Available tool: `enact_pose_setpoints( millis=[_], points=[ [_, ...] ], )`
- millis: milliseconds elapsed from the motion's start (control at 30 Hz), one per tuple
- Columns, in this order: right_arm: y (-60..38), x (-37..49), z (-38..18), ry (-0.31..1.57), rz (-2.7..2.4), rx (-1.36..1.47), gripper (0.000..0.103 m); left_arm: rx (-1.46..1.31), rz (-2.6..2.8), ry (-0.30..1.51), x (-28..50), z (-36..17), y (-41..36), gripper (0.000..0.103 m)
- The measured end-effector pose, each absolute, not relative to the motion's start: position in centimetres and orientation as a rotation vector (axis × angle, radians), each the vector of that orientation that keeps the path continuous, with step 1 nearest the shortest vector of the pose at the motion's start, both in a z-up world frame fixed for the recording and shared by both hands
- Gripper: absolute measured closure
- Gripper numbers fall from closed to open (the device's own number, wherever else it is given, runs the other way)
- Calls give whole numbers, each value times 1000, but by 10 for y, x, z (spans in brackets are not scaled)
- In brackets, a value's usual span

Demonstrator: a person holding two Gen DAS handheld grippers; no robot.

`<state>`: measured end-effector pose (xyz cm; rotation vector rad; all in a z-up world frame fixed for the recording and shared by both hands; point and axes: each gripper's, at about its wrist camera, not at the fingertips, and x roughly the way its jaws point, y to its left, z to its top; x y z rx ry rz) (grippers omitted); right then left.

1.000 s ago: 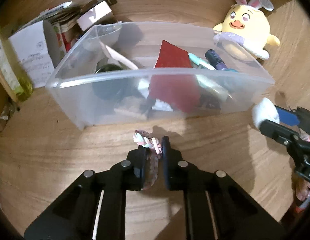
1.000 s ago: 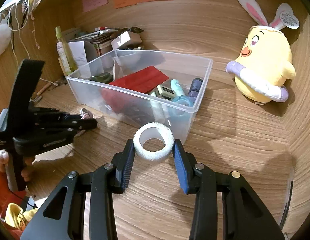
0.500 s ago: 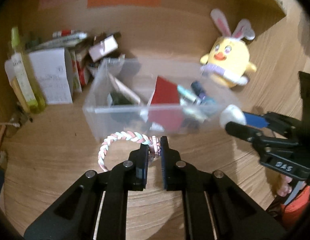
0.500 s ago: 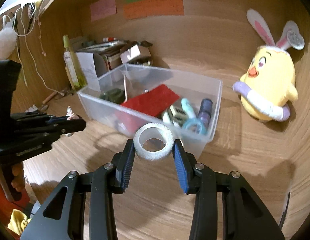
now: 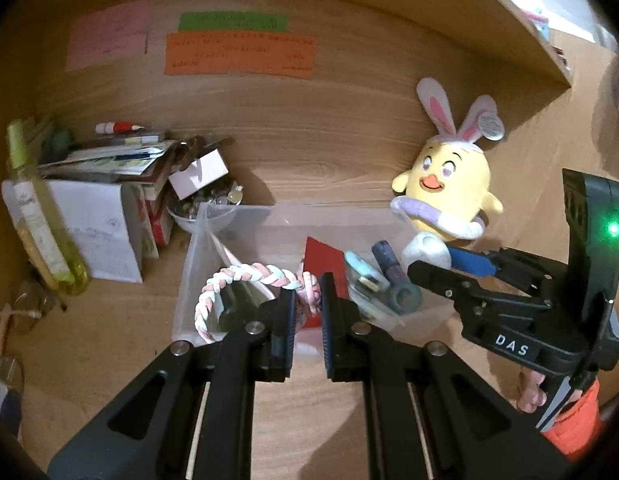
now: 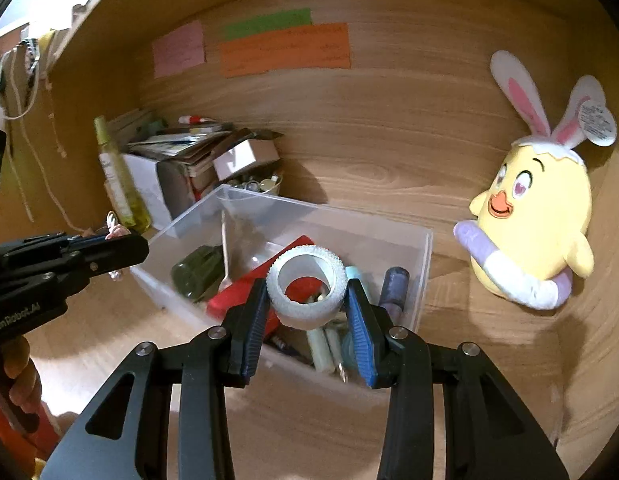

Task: Organize objects
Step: 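Carry the bracelet and tape roll into the bin and release them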

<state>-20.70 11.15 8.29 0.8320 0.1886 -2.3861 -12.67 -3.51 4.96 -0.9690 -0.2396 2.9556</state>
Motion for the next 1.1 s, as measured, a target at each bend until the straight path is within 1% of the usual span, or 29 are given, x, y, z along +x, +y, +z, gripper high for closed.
enact_pose_setpoints(
  millis=[367, 433, 467, 500, 533, 667, 733, 800, 867, 967, 1033, 1100],
  points=[
    [91, -240, 54, 235, -2347, 959, 68, -1169, 2872, -248, -188, 14, -44, 92],
    [89, -242, 50, 245, -2335, 970, 67, -1190, 2867, -234, -192, 9, -43, 82],
    [87, -242, 48, 254, -2329, 974, 67, -1196, 2866, -229, -193, 8, -42, 72],
    [86, -242, 47, 265, -2325, 977, 67, -1196, 2869, -221, -193, 7, -41, 65],
    [84, -242, 45, 277, -2326, 979, 67, -1192, 2874, -211, -193, 7, -40, 63],
    [81, -238, 42, 314, -2320, 980, 67, -1164, 2891, -170, -187, 12, -36, 60],
    [82, -238, 43, 314, -2318, 980, 61, -1150, 2890, -180, -184, 15, -37, 56],
    [84, -236, 45, 303, -2322, 974, 57, -1130, 2898, -187, -180, 20, -37, 50],
    [87, -234, 49, 298, -2329, 966, 55, -1106, 2908, -187, -174, 25, -37, 49],
    [94, -229, 56, 276, -2337, 952, 50, -1080, 2912, -198, -166, 31, -37, 45],
    [99, -225, 61, 259, -2341, 939, 43, -1062, 2921, -194, -161, 35, -37, 42],
    [105, -218, 67, 244, -2344, 920, 42, -1031, 2938, -177, -152, 39, -36, 36]
  ],
)
